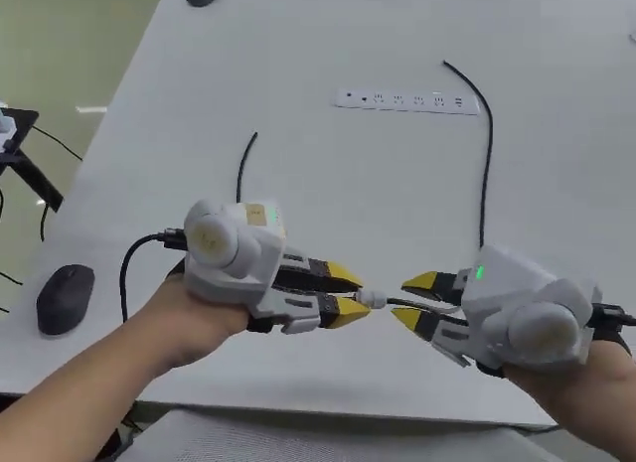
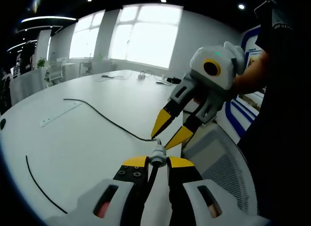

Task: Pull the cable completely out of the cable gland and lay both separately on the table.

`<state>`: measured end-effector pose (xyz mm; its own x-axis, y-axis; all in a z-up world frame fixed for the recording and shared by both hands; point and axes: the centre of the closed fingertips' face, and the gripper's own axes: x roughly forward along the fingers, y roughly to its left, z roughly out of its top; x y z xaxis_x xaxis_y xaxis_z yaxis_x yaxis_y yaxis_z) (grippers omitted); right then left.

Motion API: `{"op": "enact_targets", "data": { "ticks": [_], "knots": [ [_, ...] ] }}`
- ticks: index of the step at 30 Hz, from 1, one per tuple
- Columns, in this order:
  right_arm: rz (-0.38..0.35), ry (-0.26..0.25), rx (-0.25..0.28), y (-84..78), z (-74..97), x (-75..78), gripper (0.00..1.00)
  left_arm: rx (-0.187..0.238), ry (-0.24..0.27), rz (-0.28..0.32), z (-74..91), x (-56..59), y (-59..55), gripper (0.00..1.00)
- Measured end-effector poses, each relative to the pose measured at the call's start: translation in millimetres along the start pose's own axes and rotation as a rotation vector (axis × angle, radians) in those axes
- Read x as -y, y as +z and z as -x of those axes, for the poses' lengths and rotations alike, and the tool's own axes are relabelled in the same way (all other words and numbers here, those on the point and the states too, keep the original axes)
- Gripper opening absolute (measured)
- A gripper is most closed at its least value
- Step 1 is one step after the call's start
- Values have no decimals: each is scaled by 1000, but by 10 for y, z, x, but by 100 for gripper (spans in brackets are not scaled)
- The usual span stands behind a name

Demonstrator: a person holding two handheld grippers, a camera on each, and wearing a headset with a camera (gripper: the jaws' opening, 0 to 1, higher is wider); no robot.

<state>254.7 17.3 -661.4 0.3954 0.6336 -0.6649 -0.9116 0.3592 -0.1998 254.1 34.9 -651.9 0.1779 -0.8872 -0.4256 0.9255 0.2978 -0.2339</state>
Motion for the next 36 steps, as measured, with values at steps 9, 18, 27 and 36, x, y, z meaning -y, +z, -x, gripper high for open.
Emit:
{"op": "enact_targets", "data": {
  "ticks": [9, 18, 27, 36],
  "knots": [
    [57, -57, -21, 7, -23, 7, 6, 16, -17, 6, -7, 19, 30, 15],
    [79, -69, -14, 13, 1, -6, 2, 26, -24, -1, -17, 55, 69, 15],
    [48, -80, -23, -22, 12, 30, 0, 28, -11, -24, -2, 52, 80, 15],
    [-5, -111, -25, -83, 20, 150, 0, 50, 12, -8, 46, -22, 120, 15]
  ]
}}
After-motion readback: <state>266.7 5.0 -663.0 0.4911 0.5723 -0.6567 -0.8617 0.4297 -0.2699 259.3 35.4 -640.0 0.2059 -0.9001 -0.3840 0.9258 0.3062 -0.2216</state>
